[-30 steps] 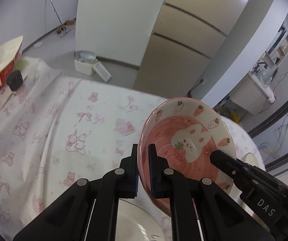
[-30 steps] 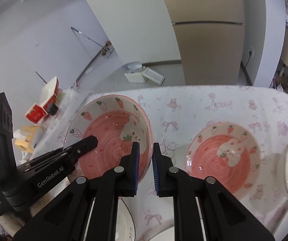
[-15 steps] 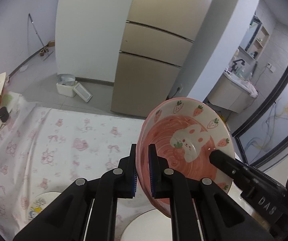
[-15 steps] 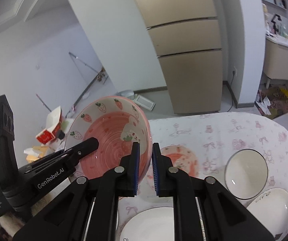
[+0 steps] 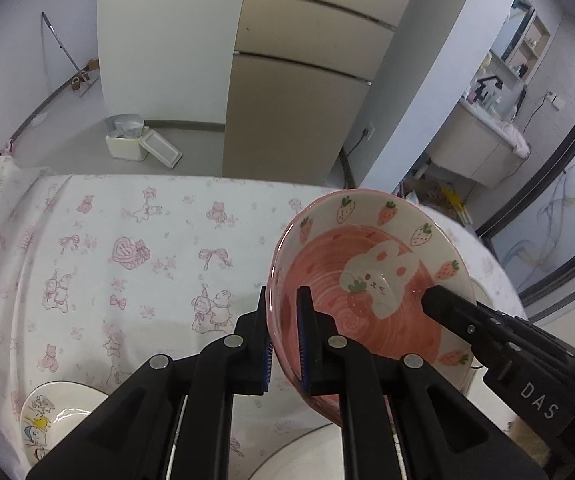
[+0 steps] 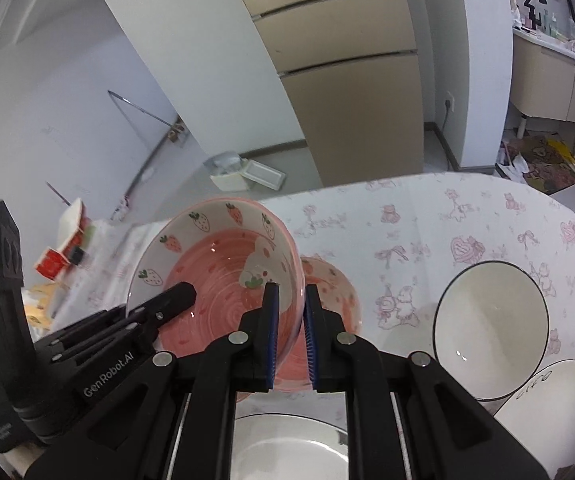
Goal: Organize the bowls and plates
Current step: 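Lower the pink bowl into the other pink bowl with the left gripper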
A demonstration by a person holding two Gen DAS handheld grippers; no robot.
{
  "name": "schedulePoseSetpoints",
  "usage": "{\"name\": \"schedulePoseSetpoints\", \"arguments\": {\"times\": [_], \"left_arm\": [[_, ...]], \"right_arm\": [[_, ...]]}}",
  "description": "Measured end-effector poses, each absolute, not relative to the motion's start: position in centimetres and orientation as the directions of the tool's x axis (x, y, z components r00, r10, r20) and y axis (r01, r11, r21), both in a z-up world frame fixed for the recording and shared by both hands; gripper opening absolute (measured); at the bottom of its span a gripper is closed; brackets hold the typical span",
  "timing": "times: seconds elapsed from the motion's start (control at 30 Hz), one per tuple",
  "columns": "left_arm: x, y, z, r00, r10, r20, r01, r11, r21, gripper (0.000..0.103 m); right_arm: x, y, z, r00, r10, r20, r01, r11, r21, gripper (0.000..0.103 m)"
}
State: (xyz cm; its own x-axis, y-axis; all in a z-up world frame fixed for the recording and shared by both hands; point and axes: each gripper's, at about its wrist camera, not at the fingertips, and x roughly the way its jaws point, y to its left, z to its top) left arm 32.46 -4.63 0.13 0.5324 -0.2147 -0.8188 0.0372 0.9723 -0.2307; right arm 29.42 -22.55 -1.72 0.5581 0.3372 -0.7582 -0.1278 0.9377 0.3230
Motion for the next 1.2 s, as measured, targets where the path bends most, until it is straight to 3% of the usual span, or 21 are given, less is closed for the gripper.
{"name": "schedulePoseSetpoints", "arguments": {"times": [1.2], "left_arm": [[33.9,-6.2,-6.4,0.521,-0.162,-0.838,0.104,0.987,-0.126,0.012]], "right_arm": [[30.6,-20.5,-5.9,0.537,0.166,-0.827,-0.156,0.983,0.096,0.012]]}}
